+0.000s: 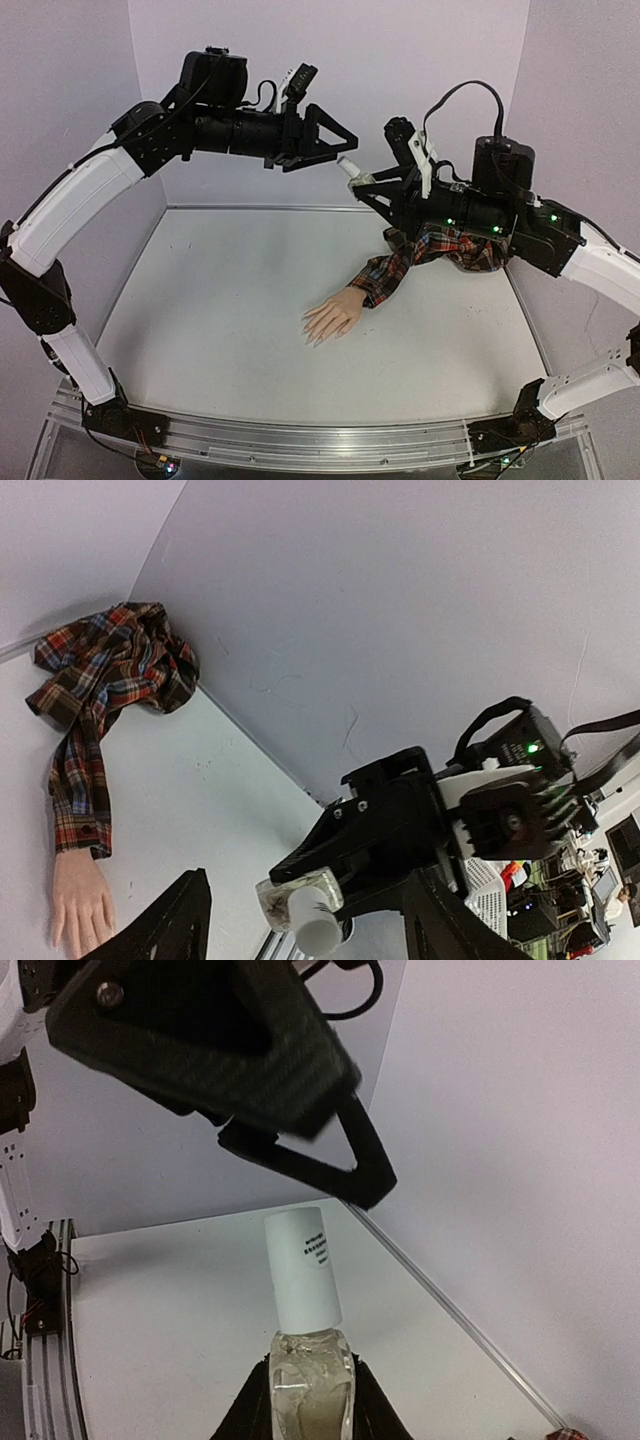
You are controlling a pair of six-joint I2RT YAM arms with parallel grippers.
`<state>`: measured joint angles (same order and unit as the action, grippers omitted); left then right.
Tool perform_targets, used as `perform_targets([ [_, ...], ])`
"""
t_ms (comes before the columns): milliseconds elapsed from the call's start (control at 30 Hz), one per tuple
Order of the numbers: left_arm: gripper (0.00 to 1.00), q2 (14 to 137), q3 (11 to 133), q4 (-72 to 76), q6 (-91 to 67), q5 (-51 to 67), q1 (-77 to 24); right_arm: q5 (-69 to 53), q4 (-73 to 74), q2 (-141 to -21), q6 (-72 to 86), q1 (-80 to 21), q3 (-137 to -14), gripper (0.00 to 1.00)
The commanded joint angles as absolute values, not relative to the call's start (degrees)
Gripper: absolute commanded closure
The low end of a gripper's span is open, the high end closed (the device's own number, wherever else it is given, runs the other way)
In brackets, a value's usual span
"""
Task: Paint the nails
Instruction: Pick up the nail polish bottle cap from the nail polish bottle.
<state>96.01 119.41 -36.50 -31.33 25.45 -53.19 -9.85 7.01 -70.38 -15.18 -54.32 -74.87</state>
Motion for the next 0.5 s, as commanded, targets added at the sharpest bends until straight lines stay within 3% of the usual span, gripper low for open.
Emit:
perform_targets([
  [0, 0.38, 97.23, 122.77, -39.41, -29.62, 28.17, -52.93, -10.67, 5.61, -71.23, -15.41, -54.16, -77.62, 1.00],
  [100, 0.45, 97.63, 122.92, -39.71, -29.46, 28.26, -52.91, -10.55, 5.66, -71.62, -15.38, -54.13, -77.93, 1.00],
  [467, 0.52, 94.37, 117.26, -34.86, -30.63, 27.91, -52.91, -8.80, 5.53, -71.46, -14.86, -54.09, -77.61, 1.00],
])
